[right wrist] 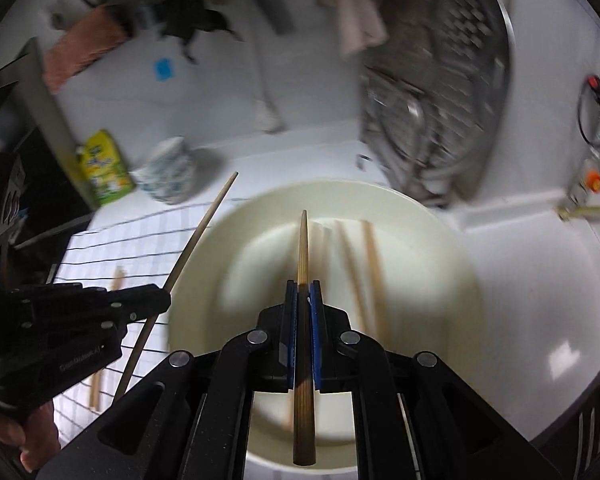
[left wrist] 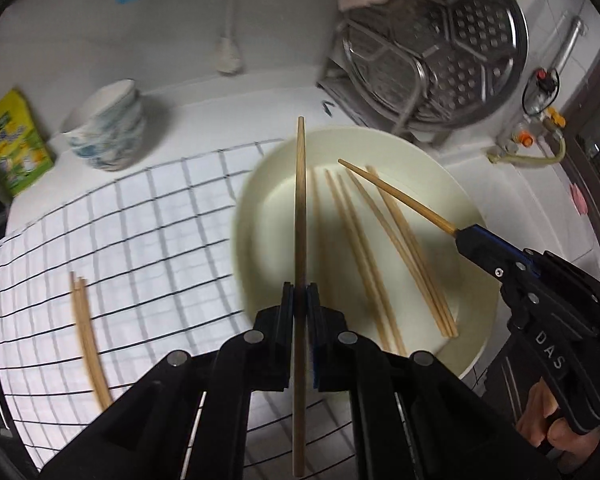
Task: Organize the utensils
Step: 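Carry both held chopsticks up and over the basin, then open the left tool while the right tool opens, releasing chopsticks into basin, then move both open tools back toward the remaining chopstick bundle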
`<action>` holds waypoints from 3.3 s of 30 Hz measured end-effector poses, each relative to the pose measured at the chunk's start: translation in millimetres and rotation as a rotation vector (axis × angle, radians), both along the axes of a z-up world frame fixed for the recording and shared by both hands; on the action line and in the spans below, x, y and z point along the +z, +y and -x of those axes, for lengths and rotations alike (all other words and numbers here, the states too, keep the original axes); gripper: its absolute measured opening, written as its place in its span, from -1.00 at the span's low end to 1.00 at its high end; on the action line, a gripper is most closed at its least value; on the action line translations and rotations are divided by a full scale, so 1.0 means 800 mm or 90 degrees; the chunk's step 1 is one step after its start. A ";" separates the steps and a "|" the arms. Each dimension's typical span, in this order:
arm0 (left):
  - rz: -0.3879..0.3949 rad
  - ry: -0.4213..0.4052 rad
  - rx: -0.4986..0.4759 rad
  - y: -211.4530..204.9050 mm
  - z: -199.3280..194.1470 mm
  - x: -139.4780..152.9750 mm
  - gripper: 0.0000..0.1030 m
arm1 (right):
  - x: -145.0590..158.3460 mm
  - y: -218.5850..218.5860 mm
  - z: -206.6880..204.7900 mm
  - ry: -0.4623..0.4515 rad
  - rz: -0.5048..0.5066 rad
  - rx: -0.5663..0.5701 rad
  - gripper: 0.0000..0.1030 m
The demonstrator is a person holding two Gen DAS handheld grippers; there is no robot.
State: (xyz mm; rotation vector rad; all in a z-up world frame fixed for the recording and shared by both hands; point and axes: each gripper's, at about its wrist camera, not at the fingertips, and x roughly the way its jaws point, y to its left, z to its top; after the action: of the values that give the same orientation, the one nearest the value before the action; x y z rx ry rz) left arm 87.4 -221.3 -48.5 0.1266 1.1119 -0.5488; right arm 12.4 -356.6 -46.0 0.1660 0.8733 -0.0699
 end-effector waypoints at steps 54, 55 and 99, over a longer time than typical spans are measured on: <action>-0.034 -0.139 0.092 0.070 0.026 0.044 0.24 | 0.014 0.046 0.024 0.001 -0.006 0.013 -0.22; -0.034 -0.140 0.094 0.077 0.027 0.045 0.25 | 0.016 0.052 0.024 0.000 -0.003 0.017 -0.19; -0.090 -0.031 0.260 0.386 0.038 -0.085 0.58 | -0.134 0.327 -0.010 0.144 -0.038 0.159 0.06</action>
State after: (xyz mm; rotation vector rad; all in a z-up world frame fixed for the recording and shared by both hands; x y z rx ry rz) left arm 57.1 87.7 -116.5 0.0327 1.0909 -0.1024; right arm 20.8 -95.0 -152.9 0.1044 1.1170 0.1729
